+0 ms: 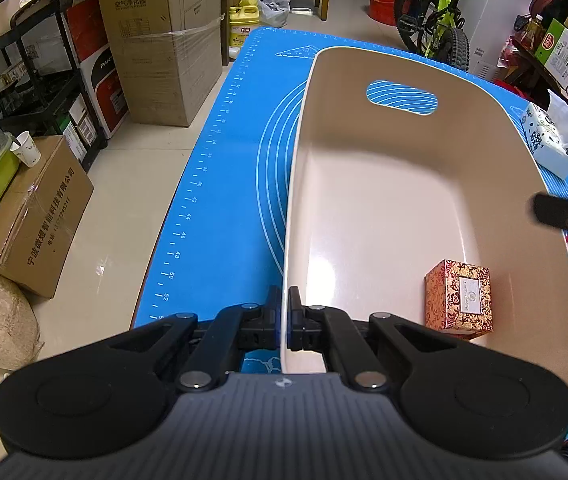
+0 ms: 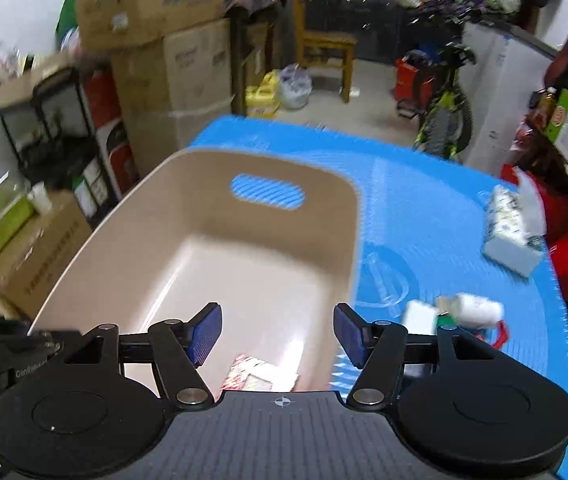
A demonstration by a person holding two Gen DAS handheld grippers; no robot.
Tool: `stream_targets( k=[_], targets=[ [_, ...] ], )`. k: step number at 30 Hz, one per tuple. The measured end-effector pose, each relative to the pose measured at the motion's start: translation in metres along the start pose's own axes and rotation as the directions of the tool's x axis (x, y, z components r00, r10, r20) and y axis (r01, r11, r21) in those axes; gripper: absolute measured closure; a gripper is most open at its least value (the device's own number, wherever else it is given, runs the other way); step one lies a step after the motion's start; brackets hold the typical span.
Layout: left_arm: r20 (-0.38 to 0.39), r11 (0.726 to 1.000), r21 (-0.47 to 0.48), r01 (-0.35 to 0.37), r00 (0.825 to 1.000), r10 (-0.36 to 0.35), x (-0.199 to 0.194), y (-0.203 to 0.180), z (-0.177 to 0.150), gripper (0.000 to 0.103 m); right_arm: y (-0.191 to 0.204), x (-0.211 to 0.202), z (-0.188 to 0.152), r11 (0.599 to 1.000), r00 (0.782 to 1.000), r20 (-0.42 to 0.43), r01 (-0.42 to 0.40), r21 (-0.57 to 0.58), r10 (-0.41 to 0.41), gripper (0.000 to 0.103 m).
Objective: Organize rigid objects
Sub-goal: 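Grasp the green ointment tin with the right tool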
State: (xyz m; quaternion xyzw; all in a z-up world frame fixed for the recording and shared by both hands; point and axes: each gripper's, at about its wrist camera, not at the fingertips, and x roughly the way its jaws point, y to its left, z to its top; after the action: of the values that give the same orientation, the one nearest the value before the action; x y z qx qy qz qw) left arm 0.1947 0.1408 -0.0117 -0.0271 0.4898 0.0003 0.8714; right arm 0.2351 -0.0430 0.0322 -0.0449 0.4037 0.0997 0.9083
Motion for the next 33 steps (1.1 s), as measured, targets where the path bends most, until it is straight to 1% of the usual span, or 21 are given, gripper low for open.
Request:
stream_targets(
  k=[5, 9, 12, 17, 22, 25, 29, 33],
  targets=[
    [0.000, 1.000, -0.001, 0.000, 1.000, 0.000, 0.000, 0.000, 0.000, 0.099, -0.038, -0.024, -0.002, 0.998, 0.998, 0.045, 0.044, 0.044, -0.046, 0.031],
    [-0.001, 1.000, -0.001, 0.000, 1.000, 0.000, 0.000, 0.000, 0.000, 0.099, -0.064, -0.029, -0.015, 0.992, 0.996, 0.035, 0.083, 0.092, -0.086, 0.031],
    [-0.001, 1.000, -0.002, 0.000, 1.000, 0.000, 0.000, 0.000, 0.000, 0.099, -0.076, -0.030, -0.032, 0.988, 0.992, 0.022, 0.125, 0.089, -0.128, 0.031],
    [0.000, 1.000, -0.002, 0.000, 1.000, 0.000, -0.001, 0.000, -0.001, 0.099, -0.088, -0.018, -0.062, 0.980, 0.984, -0.052, 0.176, 0.089, -0.172, 0.031],
    [0.000, 1.000, -0.002, 0.000, 1.000, 0.000, 0.000, 0.000, 0.000, 0.099, -0.103, 0.000, -0.103, 0.962, 0.963, -0.130, 0.250, 0.110, -0.235, 0.029],
    [0.000, 1.000, -0.003, 0.000, 1.000, 0.000, 0.000, 0.000, 0.000, 0.099, -0.117, 0.011, -0.121, 0.956, 0.958, -0.172, 0.255, 0.145, -0.229, 0.029],
    [0.000, 1.000, -0.003, -0.002, 1.000, 0.002, 0.000, 0.000, 0.000, 0.099, -0.136, 0.023, -0.136, 0.955, 0.965, -0.214, 0.199, 0.220, -0.152, 0.029],
    [-0.001, 1.000, -0.003, -0.003, 1.000, 0.003, -0.001, -0.001, 0.000, 0.099, -0.132, 0.031, -0.147, 0.963, 0.961, -0.228, 0.198, 0.181, -0.155, 0.029]
  ],
)
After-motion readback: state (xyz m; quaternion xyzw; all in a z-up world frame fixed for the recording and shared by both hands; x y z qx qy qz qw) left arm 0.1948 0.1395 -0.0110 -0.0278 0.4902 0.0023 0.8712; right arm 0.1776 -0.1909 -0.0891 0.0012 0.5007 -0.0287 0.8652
